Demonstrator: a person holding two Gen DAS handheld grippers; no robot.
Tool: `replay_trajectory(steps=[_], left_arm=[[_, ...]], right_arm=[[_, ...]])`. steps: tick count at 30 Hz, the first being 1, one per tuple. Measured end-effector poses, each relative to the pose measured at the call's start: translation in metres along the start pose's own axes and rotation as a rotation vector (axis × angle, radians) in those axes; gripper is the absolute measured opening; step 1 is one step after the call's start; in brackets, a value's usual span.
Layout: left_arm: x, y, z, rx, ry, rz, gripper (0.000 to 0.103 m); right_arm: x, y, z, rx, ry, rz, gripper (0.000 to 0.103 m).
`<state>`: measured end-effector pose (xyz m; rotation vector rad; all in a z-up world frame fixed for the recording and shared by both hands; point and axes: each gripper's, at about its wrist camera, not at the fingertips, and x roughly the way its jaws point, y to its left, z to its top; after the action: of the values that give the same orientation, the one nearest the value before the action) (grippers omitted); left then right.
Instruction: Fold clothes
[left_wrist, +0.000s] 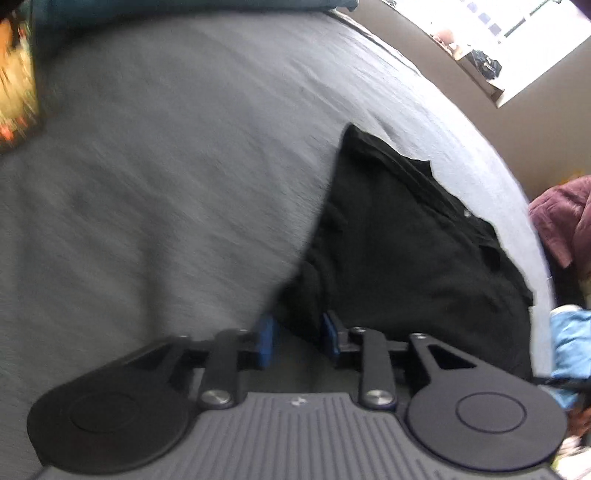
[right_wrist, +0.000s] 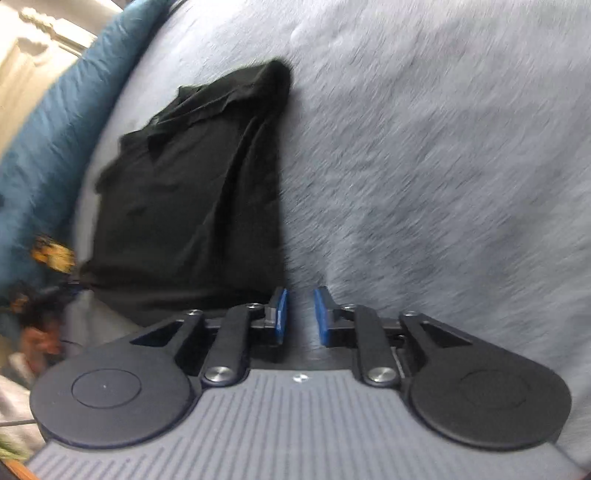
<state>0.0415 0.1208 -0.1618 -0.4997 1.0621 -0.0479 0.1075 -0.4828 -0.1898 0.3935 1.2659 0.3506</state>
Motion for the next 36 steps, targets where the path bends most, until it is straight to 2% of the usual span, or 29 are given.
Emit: replay_trajectory(steps=[1,4,7,9,11,14,16,18,23,27,30,36], left_arm=[[-0.015,0.008,-0.008,0.021,-0.023,0.03,0.039],[-0.03,0.003,0.004,0.09,-0.09,0.09,0.04],[-0.044,-0.003,0.016,0.159,-0.157,0.15,0.04],[-0.043,-0.025,0.026,0.266,-0.184,0.13,0.04],[-0.027,-0.063,0.036,0.403,-0.211,0.127,0.041],[0.018,-0.12,0.045,0.584,-0.199,0.209,0.042],[0.045,-0.14,0.047,0.658,-0.172,0.213,0.042],[0.069,-0.152,0.048,0.701,-0.153,0.197,0.041],[0.097,-0.142,0.066,0.665,-0.149,0.173,0.041],[0.108,-0.139,0.089,0.629,-0.183,0.164,0.041],[0.114,-0.136,0.109,0.594,-0.228,0.177,0.041],[0.123,-0.117,0.147,0.397,-0.322,0.193,0.042]], right_arm=[[-0.006,-0.002,0.002,-0.015,-0.022,-0.041,0.017],[-0.023,-0.011,0.003,-0.074,-0.08,-0.153,0.02],[-0.024,0.014,0.017,-0.178,-0.121,-0.134,0.02],[-0.015,0.049,0.029,-0.316,-0.14,-0.092,0.02],[0.001,0.091,0.037,-0.502,-0.139,-0.063,0.02],[0.039,0.151,0.048,-0.753,-0.086,-0.021,0.02],[0.065,0.178,0.054,-0.857,-0.043,-0.027,0.018],[0.085,0.191,0.062,-0.894,-0.034,-0.041,0.017],[0.109,0.18,0.087,-0.8,-0.046,-0.013,0.014],[0.116,0.176,0.102,-0.756,-0.063,0.007,0.008],[0.113,0.176,0.113,-0.74,-0.1,0.009,0.008],[0.111,0.156,0.141,-0.593,-0.259,0.019,0.01]])
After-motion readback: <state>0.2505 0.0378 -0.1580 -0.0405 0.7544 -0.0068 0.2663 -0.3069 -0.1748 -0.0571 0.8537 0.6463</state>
